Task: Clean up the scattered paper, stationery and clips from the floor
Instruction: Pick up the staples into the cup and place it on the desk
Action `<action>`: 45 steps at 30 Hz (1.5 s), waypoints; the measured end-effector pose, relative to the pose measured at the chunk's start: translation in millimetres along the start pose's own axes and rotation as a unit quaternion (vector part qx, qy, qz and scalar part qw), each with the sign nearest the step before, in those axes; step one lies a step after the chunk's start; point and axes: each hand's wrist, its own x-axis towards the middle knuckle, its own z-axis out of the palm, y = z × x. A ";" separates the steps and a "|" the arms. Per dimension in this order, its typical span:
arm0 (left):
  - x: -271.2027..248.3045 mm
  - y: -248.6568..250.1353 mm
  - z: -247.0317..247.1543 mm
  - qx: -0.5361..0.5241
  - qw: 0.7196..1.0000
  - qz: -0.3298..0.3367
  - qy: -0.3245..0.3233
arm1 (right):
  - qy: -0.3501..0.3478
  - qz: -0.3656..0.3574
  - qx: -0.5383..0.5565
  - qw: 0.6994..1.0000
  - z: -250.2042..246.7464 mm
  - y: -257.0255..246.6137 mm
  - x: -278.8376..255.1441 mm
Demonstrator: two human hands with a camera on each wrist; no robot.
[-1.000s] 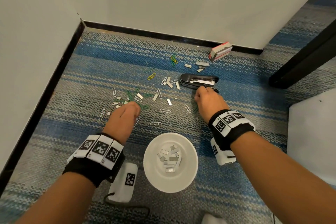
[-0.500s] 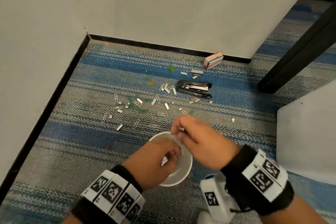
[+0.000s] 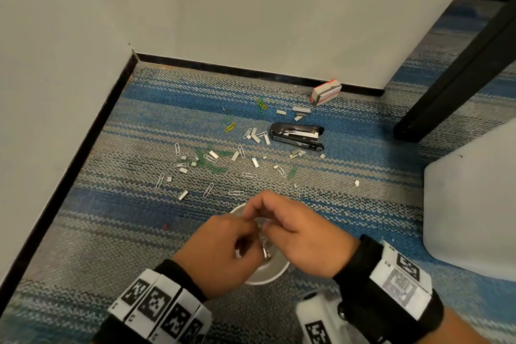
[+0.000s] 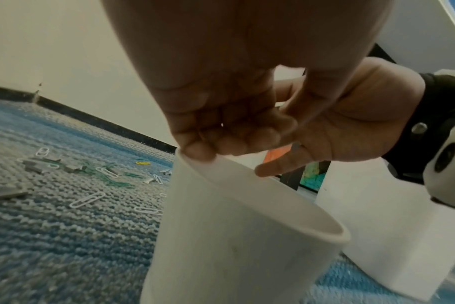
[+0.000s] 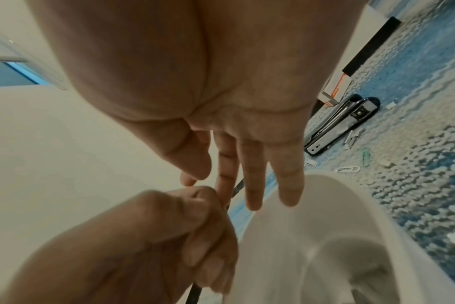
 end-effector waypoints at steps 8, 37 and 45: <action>57.1 -32.0 -25.1 0.013 0.983 -0.129 0.128 | 0.228 0.170 -0.220 0.933 -51.1 71.4 37.5; 141.9 -78.5 15.8 0.138 0.975 -0.175 -0.002 | 0.148 0.140 -0.281 0.938 -49.2 116.2 94.3; 148.8 -78.1 13.7 0.139 0.972 -0.190 0.015 | 0.306 0.255 0.183 0.899 -76.8 123.5 77.2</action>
